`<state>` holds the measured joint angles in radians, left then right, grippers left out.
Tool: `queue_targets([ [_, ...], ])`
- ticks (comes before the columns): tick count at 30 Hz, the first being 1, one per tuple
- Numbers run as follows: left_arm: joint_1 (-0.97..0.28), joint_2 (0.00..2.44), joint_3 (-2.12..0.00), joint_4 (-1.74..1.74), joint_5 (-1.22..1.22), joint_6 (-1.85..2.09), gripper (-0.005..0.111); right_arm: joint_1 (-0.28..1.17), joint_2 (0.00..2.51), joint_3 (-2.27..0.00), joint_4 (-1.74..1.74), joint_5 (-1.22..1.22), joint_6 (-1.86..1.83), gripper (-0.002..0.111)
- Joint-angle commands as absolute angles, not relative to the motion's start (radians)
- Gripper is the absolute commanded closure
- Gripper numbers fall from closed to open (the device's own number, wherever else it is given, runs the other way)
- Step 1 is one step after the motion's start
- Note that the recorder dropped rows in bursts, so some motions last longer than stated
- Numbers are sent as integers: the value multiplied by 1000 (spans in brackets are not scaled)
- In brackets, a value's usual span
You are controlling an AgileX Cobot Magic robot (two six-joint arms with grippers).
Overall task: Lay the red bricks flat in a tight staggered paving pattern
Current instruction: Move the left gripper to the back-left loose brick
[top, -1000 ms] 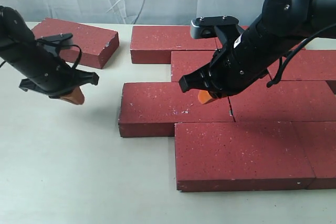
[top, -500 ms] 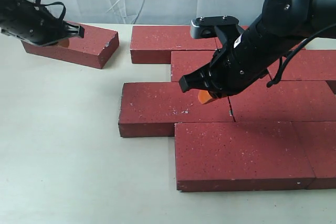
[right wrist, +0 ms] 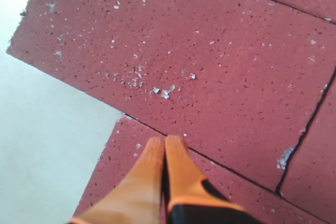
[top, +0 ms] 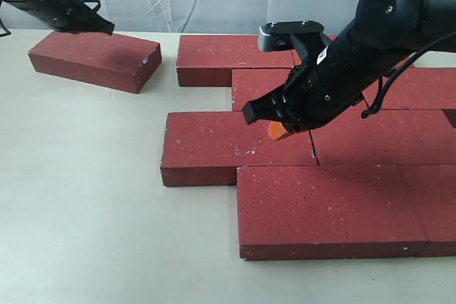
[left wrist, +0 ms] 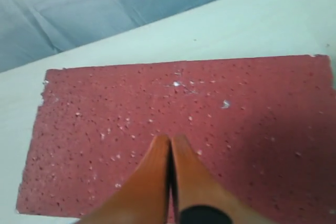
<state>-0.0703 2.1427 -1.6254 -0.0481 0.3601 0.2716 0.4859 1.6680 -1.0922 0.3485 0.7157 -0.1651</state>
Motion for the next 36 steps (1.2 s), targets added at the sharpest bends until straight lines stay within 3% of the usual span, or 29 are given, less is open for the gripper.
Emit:
queue_targets([
  [1, -52, 2185, -1636, -43, 258, 270, 107, 489, 1668, -1092, 346, 707, -169, 109],
  [16, -50, 2268, -1636, -43, 306, 270, 107, 489, 1668, -1092, 348, 702, -169, 109],
  [36, -50, 2268, -1636, -45, 784, 130, 107, 489, 1668, -1092, 350, 701, -169, 109],
])
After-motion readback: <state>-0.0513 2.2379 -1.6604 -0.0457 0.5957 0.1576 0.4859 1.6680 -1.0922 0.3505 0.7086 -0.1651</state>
